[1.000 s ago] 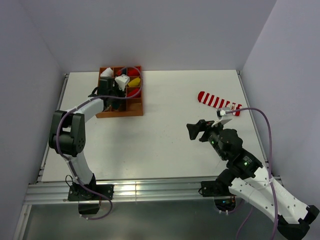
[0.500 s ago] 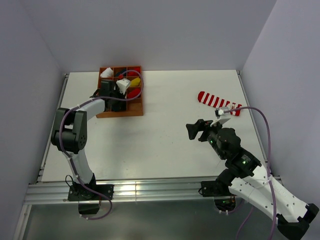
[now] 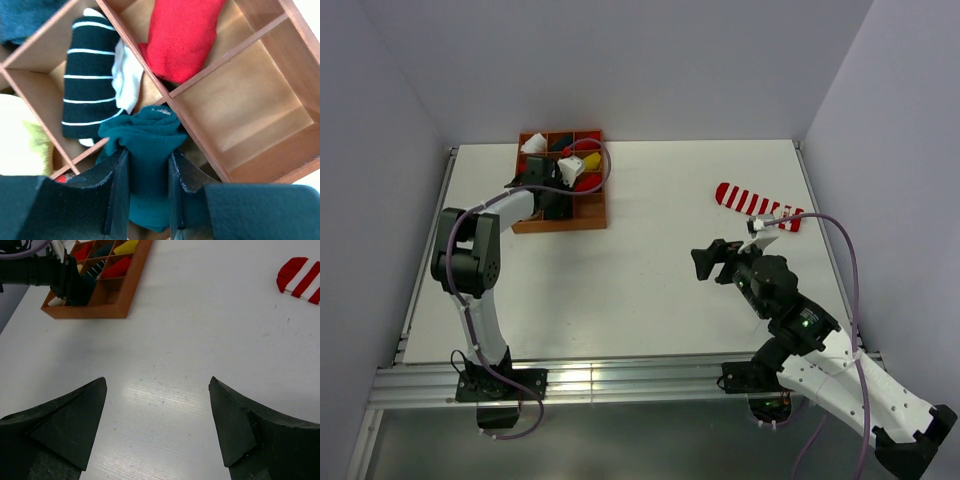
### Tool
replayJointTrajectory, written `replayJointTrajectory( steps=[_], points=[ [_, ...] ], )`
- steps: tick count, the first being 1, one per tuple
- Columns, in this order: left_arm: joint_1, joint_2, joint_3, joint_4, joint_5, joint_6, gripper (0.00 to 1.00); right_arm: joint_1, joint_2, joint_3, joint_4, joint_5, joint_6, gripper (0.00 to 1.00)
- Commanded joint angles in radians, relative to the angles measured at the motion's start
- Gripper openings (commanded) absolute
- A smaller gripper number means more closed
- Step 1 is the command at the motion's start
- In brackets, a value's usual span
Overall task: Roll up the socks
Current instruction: Place the sock in the storage box.
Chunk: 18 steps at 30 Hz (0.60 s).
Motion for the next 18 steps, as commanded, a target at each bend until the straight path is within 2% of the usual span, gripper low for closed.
replayJointTrajectory(
  steps=[1, 4, 12, 18],
  points=[
    [-0.002, 0.067, 0.019, -0.096, 0.004, 0.029, 0.0, -0.006, 0.009, 0.004, 0.029, 0.018, -0.011, 0.9],
    [-0.012, 0.097, 0.052, -0.174, -0.037, 0.03, 0.0, -0.006, 0.013, 0.003, 0.027, 0.016, -0.013, 0.9],
    [-0.02, 0.093, 0.056, -0.213, -0.052, -0.025, 0.0, -0.006, 0.026, 0.003, 0.038, 0.005, -0.017, 0.89],
    [-0.017, 0.186, 0.13, -0.293, -0.06, -0.072, 0.0, -0.006, 0.018, -0.002, 0.036, 0.004, -0.019, 0.89]
  ],
)
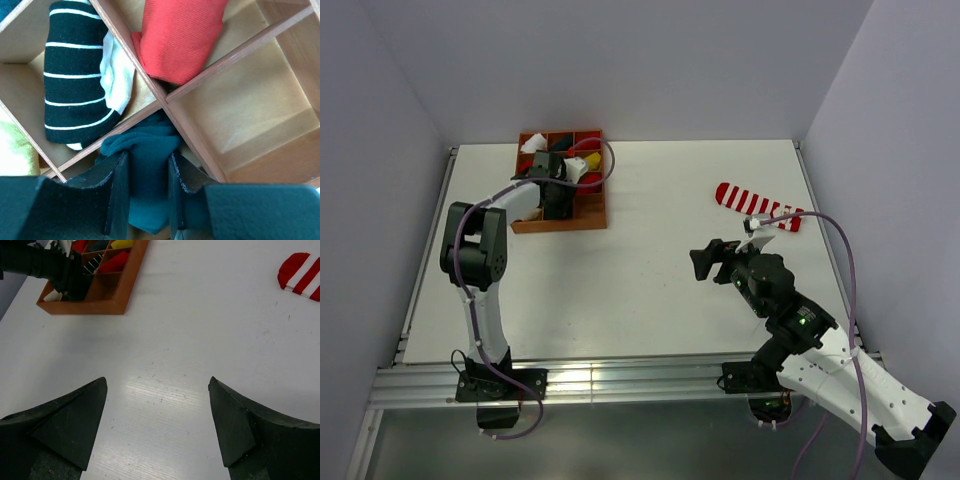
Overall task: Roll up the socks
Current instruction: Place the sock in the storage box.
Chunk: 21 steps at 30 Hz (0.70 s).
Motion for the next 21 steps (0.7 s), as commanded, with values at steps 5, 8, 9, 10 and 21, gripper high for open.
replayJointTrajectory(
  steps=[5, 8, 9, 10, 21],
  points=[
    [0.009, 0.054, 0.018, -0.147, -0.025, -0.077, 0.12, -0.006, -0.018, -0.002, 0.032, 0.003, -0.015, 0.89],
    [0.009, -0.015, 0.006, -0.128, -0.018, -0.089, 0.28, -0.006, -0.02, 0.0, 0.034, 0.002, -0.015, 0.89],
    [0.009, -0.03, 0.007, -0.127, -0.015, -0.092, 0.32, -0.006, -0.02, 0.0, 0.034, 0.002, -0.015, 0.89],
    [0.009, -0.059, 0.012, -0.127, -0.015, -0.097, 0.37, -0.006, -0.021, 0.001, 0.031, 0.0, -0.013, 0.89],
    [0.009, -0.159, 0.099, -0.173, 0.018, -0.101, 0.51, -0.006, -0.033, 0.015, 0.019, -0.001, -0.007, 0.89]
  ],
)
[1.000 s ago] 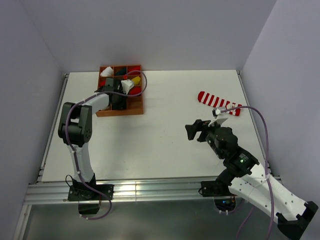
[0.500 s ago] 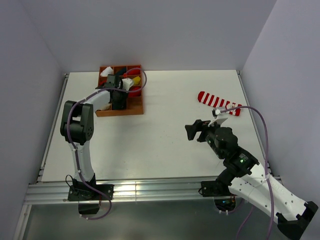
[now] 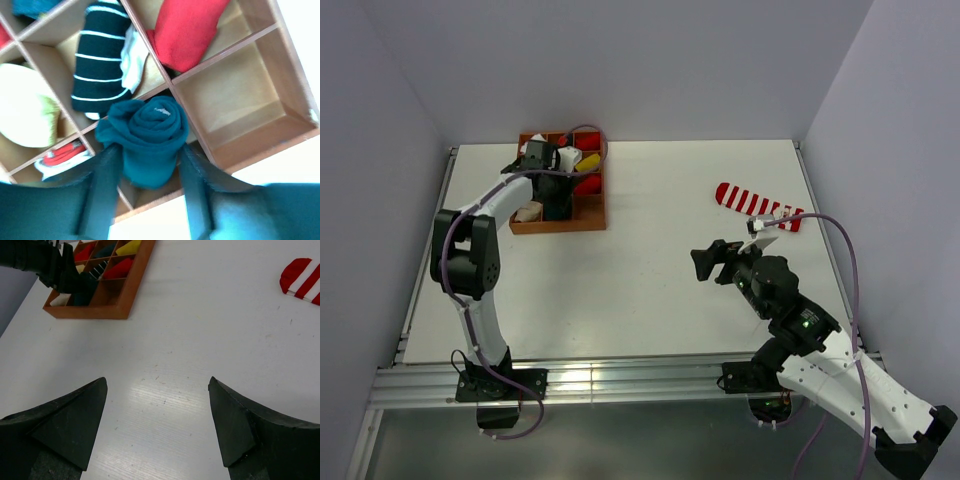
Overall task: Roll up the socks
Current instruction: Place the sock in the storage box.
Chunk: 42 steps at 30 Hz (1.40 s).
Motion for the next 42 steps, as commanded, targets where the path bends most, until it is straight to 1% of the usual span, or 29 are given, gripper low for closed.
replayJointTrajectory(
  steps=[1, 3, 6, 10, 14, 16, 23, 25, 27, 29, 31, 32, 35, 42],
  points=[
    [0.003, -0.074, 0.051, -0.036, 0.026, -0.014, 0.58, -0.006, -0.004, 0.015, 0.016, 0.006, -0.007, 0.89],
    [0.004, -0.073, 0.042, -0.03, 0.029, -0.014, 0.59, -0.006, 0.001, 0.018, 0.014, 0.005, -0.006, 0.89],
    [0.004, -0.05, 0.028, -0.031, 0.034, -0.017, 0.57, -0.006, 0.004, 0.017, 0.013, 0.003, -0.004, 0.89],
    [0.004, -0.025, -0.003, -0.015, 0.002, -0.037, 0.55, -0.006, -0.002, 0.014, 0.013, 0.002, -0.001, 0.89],
    [0.012, 0.007, -0.001, -0.007, -0.003, -0.05, 0.48, -0.006, 0.004, 0.01, 0.018, -0.001, -0.004, 0.89],
    [0.016, 0.031, 0.007, -0.011, 0.003, -0.048, 0.47, -0.006, 0.008, 0.01, 0.021, -0.003, -0.006, 0.88],
    [0.015, 0.105, 0.007, -0.073, 0.02, -0.054, 0.46, -0.006, 0.01, 0.004, 0.027, -0.003, -0.006, 0.88],
    [0.015, 0.136, 0.022, -0.099, 0.028, -0.063, 0.45, -0.006, 0.013, 0.003, 0.028, -0.003, -0.007, 0.88],
    [0.016, 0.178, 0.051, -0.148, 0.02, -0.076, 0.44, -0.006, 0.016, 0.001, 0.034, -0.007, -0.007, 0.88],
    [0.016, 0.192, 0.059, -0.16, -0.001, -0.089, 0.44, -0.006, 0.022, 0.001, 0.034, -0.009, -0.007, 0.88],
    [0.016, 0.17, 0.037, -0.14, 0.0, -0.097, 0.45, -0.006, 0.024, 0.003, 0.034, -0.009, -0.009, 0.88],
    [0.015, 0.127, 0.013, -0.111, 0.011, -0.102, 0.46, -0.006, 0.024, 0.003, 0.033, -0.007, -0.01, 0.88],
    [0.015, 0.035, -0.013, -0.077, 0.045, -0.103, 0.52, -0.006, 0.016, 0.001, 0.034, -0.007, -0.009, 0.88],
    [0.016, -0.085, 0.005, -0.041, 0.092, -0.102, 0.59, -0.006, 0.016, 0.001, 0.033, -0.007, -0.007, 0.88]
  ],
)
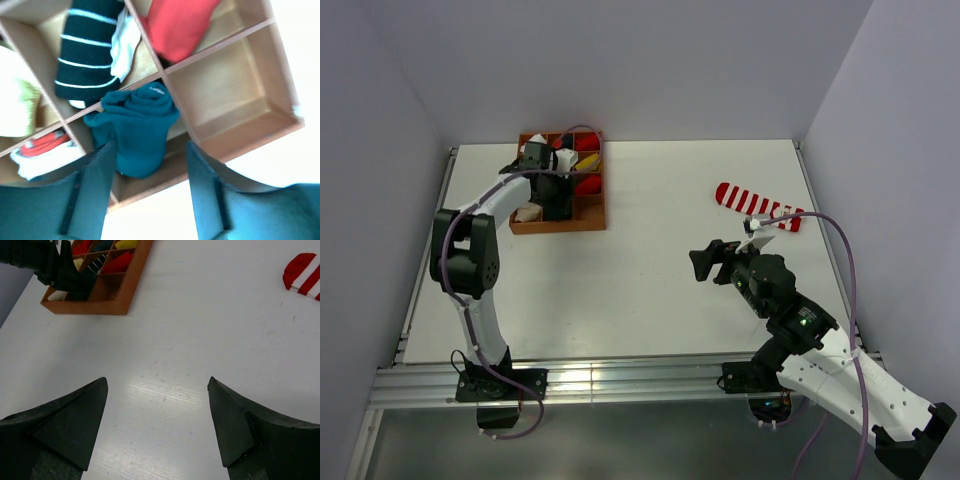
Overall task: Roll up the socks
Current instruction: Place the sock in the storage box.
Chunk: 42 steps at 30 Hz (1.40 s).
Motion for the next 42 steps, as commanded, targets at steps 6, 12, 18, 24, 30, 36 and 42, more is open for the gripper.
replayJointTrajectory(
  steps=[6, 12, 18, 24, 30, 36, 42],
  points=[
    [0.003, -0.163, 0.005, 0.033, 0.063, -0.05, 0.66, -0.006, -0.01, 0.004, 0.028, 0.003, -0.009, 0.88],
    [0.032, -0.234, -0.107, 0.24, -0.035, -0.179, 0.46, -0.004, -0.012, 0.004, 0.028, 0.0, -0.007, 0.87],
    [0.04, -0.182, -0.115, 0.288, -0.093, -0.207, 0.34, -0.006, -0.009, 0.001, 0.026, -0.004, -0.006, 0.87],
    [0.04, -0.114, -0.124, 0.317, -0.092, -0.202, 0.33, -0.006, -0.009, 0.0, 0.023, -0.004, -0.006, 0.86],
    [0.04, -0.048, -0.131, 0.311, -0.079, -0.207, 0.32, -0.006, -0.003, 0.003, 0.025, -0.004, -0.009, 0.86],
    [0.04, -0.001, -0.133, 0.27, -0.032, -0.196, 0.3, -0.006, 0.008, 0.003, 0.034, -0.011, -0.01, 0.86],
    [0.036, 0.055, -0.118, 0.198, 0.016, -0.193, 0.24, -0.006, 0.013, 0.004, 0.034, -0.012, -0.012, 0.85]
  ],
)
